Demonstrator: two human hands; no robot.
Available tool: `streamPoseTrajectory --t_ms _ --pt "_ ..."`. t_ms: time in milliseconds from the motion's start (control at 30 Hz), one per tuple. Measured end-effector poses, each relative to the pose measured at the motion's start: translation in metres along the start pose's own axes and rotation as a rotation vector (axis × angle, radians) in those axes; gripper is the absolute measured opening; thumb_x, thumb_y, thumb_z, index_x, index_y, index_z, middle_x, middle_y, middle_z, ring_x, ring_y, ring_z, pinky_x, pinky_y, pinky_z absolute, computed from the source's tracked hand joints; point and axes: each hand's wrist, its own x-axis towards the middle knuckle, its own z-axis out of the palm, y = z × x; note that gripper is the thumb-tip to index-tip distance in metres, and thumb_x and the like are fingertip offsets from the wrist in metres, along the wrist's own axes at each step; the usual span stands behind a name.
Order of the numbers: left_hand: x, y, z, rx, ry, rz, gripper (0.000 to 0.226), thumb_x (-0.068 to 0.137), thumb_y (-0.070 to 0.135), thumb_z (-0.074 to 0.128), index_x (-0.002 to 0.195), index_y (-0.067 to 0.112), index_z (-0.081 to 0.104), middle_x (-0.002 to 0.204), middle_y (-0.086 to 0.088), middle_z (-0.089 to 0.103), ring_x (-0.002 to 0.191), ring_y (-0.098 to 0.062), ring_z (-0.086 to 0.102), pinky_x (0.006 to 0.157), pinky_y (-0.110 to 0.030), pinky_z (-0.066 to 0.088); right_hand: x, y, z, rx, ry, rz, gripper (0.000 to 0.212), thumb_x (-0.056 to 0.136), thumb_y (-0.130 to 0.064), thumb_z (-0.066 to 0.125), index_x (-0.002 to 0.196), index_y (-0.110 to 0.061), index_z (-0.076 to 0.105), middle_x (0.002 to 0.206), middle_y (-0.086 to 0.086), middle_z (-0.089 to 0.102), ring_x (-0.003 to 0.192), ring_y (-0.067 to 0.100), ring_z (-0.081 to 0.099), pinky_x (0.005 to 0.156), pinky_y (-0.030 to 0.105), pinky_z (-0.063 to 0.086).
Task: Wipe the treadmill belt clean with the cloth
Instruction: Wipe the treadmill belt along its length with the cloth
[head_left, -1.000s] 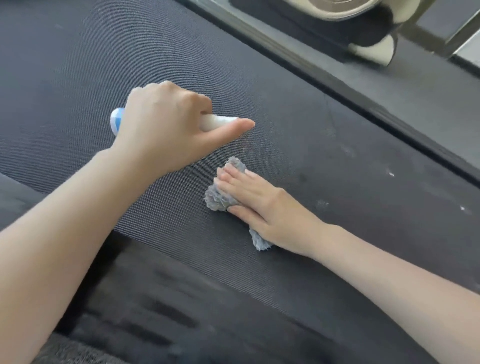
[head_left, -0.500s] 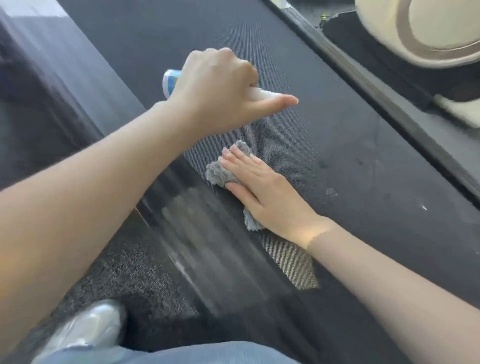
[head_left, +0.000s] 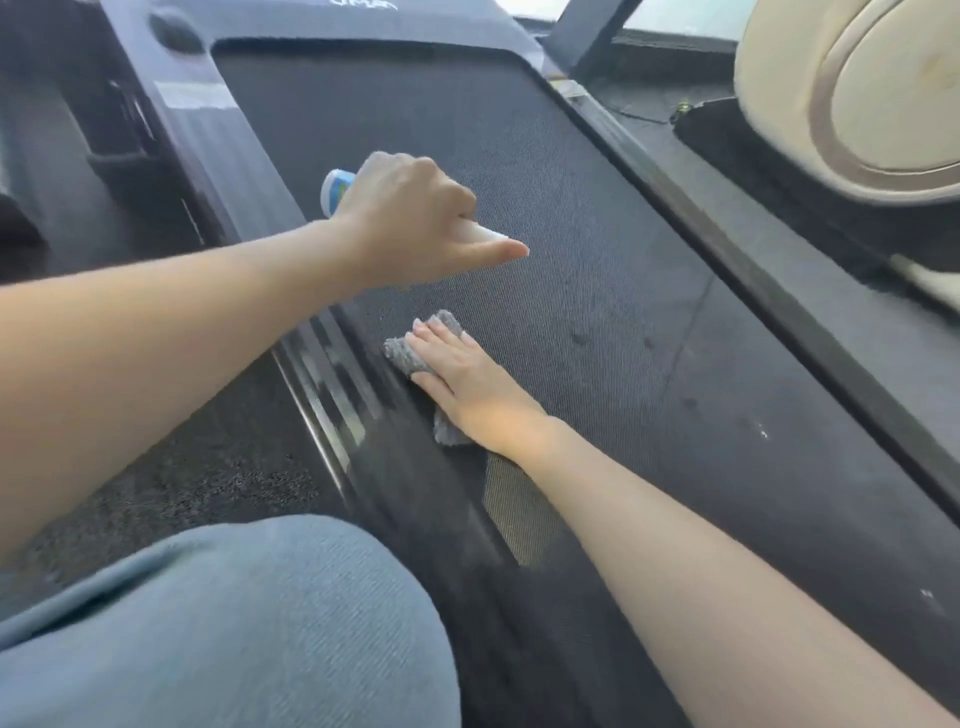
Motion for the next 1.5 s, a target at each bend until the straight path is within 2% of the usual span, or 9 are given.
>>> streamPoseTrajectory --t_ms 133,400,567,800,1000,1300,1500 --pt "0.004 -0.002 0.027 0.015 0.052 0.01 0.086 0.07 0.087 0.011 0.063 0.016 0.057 0.064 -0.002 0.062 0.063 -0.026 0.058 0.057 -0.03 0.034 -0.002 0.006 0.012 -0.048 0.131 -0.045 0.048 0.101 -0.028 0.034 0.146 -0.014 0.026 0.155 -0.001 0.018 0.144 0.011 0.006 0.117 0.023 -0.001" --pt "0.011 -0.008 0.079 -0.085 0.174 0.015 0.07 0.076 0.082 0.024 0.054 0.017 0.04 0.053 -0.001 0.051 0.055 -0.026 0.051 0.055 -0.028 0.028 0.006 0.025 0.02 -0.063 0.212 -0.104 0.045 0.1 -0.024 0.037 0.143 -0.012 0.034 0.152 0.002 0.028 0.143 0.012 0.014 0.118 0.027 0.006" --pt "0.025 -0.013 0.093 -0.087 0.213 0.017 0.07 0.075 0.083 0.023 0.055 0.018 0.039 0.056 -0.007 0.058 0.058 -0.031 0.058 0.056 -0.029 0.028 0.008 0.035 0.023 -0.055 0.255 -0.147 0.044 0.099 -0.022 0.037 0.14 -0.008 0.038 0.15 0.007 0.034 0.142 0.016 0.019 0.118 0.029 0.011" --pt "0.036 -0.013 0.095 -0.089 0.209 0.016 0.076 0.077 0.083 0.023 0.054 0.014 0.043 0.052 -0.003 0.051 0.051 -0.025 0.048 0.056 -0.029 0.025 0.01 0.042 0.02 -0.095 0.26 -0.152 0.047 0.095 -0.023 0.034 0.139 -0.008 0.039 0.148 0.006 0.036 0.142 0.016 0.022 0.118 0.032 0.015" --pt "0.037 -0.016 0.102 -0.092 0.215 -0.022 0.076 0.077 0.085 0.02 0.059 0.016 0.048 0.057 -0.004 0.058 0.055 -0.026 0.053 0.057 -0.029 0.025 0.012 0.068 0.003 -0.103 0.246 -0.047 0.045 0.099 -0.02 0.039 0.143 -0.011 0.034 0.152 0.002 0.029 0.143 0.012 0.014 0.119 0.032 0.012" --pt "0.041 -0.016 0.102 -0.096 0.191 -0.044 0.086 0.075 0.086 0.018 0.062 0.012 0.058 0.058 -0.005 0.058 0.057 -0.028 0.055 0.06 -0.031 0.029 0.014 0.128 -0.02 -0.039 0.295 0.089 0.047 0.097 -0.015 0.043 0.143 -0.013 0.033 0.152 0.0 0.029 0.143 0.01 0.015 0.118 0.028 0.008" --pt "0.042 -0.01 0.099 -0.098 0.171 -0.022 0.081 0.074 0.085 0.019 0.058 0.013 0.051 0.057 -0.005 0.056 0.056 -0.027 0.049 0.059 -0.032 0.027 0.012 0.179 -0.041 -0.058 0.319 0.206 0.044 0.099 -0.013 0.039 0.143 -0.013 0.033 0.152 0.002 0.029 0.143 0.011 0.016 0.116 0.026 0.006"
